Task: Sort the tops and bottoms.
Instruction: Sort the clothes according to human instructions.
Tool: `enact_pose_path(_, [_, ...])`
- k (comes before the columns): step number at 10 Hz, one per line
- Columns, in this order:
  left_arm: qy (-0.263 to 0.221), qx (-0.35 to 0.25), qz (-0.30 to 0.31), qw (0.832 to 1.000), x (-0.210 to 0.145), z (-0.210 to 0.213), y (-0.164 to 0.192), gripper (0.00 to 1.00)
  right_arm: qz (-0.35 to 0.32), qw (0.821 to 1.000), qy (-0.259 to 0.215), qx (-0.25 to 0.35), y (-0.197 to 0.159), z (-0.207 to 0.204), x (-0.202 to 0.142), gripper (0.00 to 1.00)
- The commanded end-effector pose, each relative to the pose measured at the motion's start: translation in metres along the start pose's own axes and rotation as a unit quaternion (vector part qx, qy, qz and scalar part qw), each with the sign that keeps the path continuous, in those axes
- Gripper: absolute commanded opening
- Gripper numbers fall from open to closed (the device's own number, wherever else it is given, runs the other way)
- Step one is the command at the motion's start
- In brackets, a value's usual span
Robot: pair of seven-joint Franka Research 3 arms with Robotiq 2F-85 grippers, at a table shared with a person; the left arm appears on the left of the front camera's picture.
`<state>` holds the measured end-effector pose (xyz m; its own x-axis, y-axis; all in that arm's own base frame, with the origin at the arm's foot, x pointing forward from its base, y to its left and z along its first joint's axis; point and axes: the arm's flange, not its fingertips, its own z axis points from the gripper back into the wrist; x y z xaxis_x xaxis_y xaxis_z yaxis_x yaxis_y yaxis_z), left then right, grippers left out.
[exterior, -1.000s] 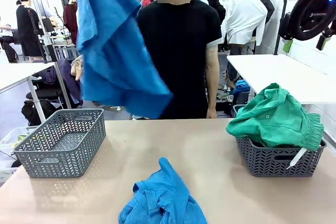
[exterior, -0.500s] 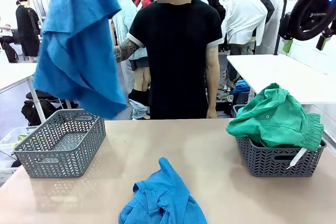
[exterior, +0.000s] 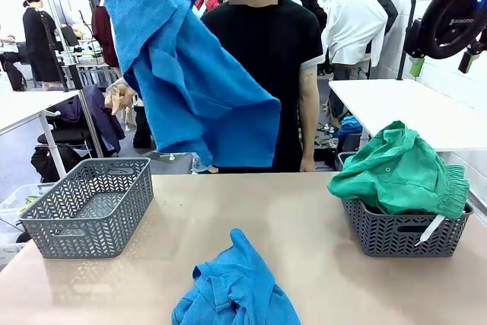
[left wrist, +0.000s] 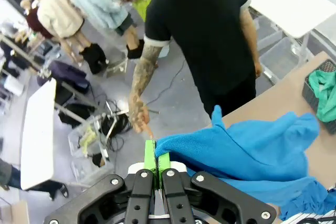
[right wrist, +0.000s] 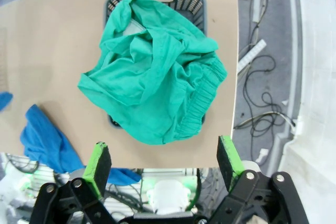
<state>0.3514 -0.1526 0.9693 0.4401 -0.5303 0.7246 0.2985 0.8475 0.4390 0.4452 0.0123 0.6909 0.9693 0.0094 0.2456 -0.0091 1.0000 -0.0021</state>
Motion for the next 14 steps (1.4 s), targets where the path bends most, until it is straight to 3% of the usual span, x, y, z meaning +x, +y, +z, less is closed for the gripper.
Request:
enact_pose_path(1, [0.005,-0.016,0.024,1.000,-0.030,-0.013,0.024,0.00,-0.001,1.000,-0.005,0.002,0.000,-0.003,-0.002,1.00])
enact_pose_path(5, [0.034,-0.027,0.059,0.997,-0.072,-0.069,0.067,0.00,-0.001,1.000,-0.005,0.002,0.000,-0.003,-0.002,1.00])
enact_pose_path(10, [0.138,-0.122,0.109,0.977,-0.142,-0.185,0.069,0.00,-0.001,1.000,-0.005,0.002,0.000,-0.003,-0.002,1.00])
enact_pose_path(12, [0.221,-0.057,0.122,0.966,-0.172,-0.236,0.058,0.00,-0.001,1.000,-0.005,0.002,0.000,-0.003,-0.002,1.00])
enact_pose_path(14, [0.266,-0.037,0.088,0.959,-0.193,-0.266,0.046,0.00,-0.001,1.000,-0.005,0.002,0.000,-0.003,-0.002,1.00])
